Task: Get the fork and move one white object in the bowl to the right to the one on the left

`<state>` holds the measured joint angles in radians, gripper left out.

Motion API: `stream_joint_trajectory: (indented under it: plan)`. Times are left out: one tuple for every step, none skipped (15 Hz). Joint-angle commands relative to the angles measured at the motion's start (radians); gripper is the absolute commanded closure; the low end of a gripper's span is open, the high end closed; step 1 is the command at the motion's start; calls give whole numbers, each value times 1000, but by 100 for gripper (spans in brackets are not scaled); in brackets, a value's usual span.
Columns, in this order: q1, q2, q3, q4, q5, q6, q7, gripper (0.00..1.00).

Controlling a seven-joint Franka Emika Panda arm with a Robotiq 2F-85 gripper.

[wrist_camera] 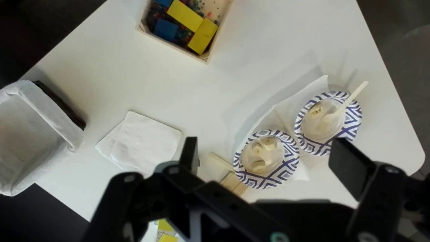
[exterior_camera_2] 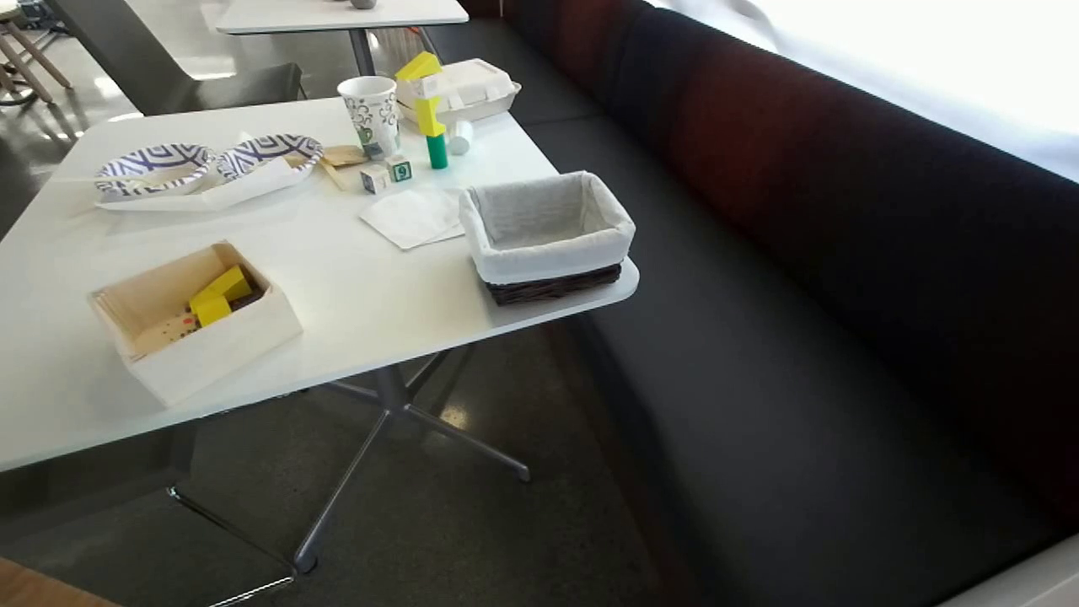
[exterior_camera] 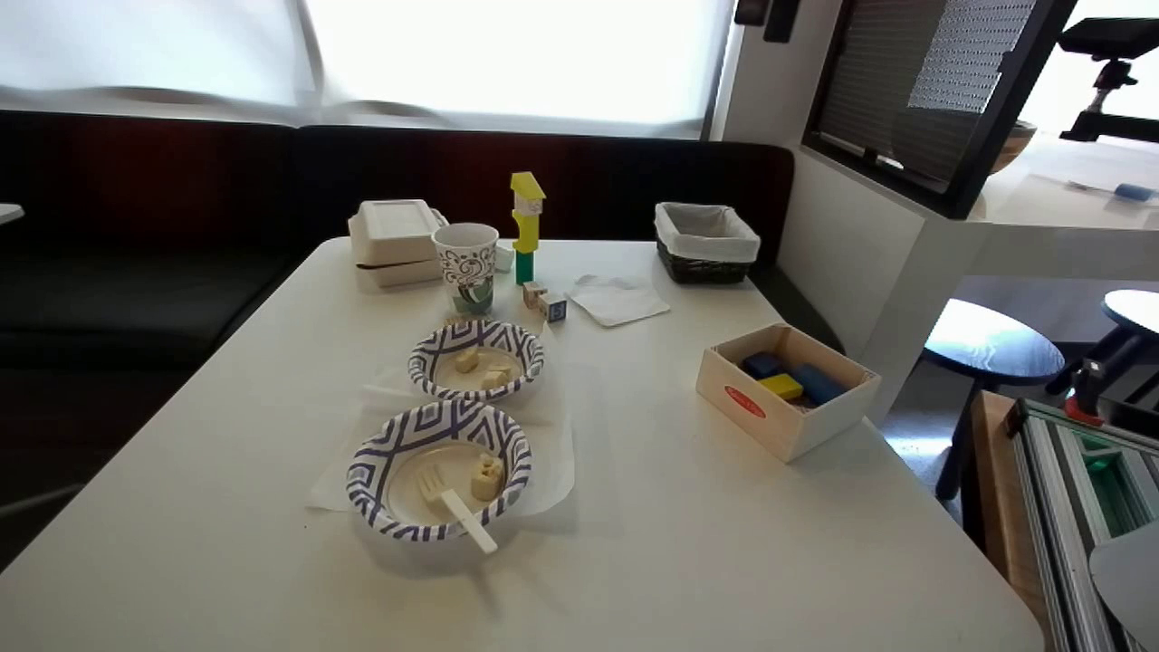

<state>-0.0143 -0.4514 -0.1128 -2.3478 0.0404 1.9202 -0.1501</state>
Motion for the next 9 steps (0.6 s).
stream_joint_trajectory:
  plan:
    - [16, 75, 92, -22, 56, 139, 188, 0]
    - [23, 98, 115, -23, 73, 173, 236, 0]
    - [26, 127, 144, -26, 91, 238, 317, 0]
    - [29, 155, 165, -25, 108, 284, 379, 0]
    - [37, 201, 191, -10, 126, 289, 455, 0]
    - [44, 233, 209, -3, 143, 294, 511, 0]
    - [56, 276, 232, 8, 159, 287, 570, 0]
    - [70, 316, 246, 18, 174, 285, 593, 0]
    - [56, 234, 221, -13, 140, 272, 524, 0]
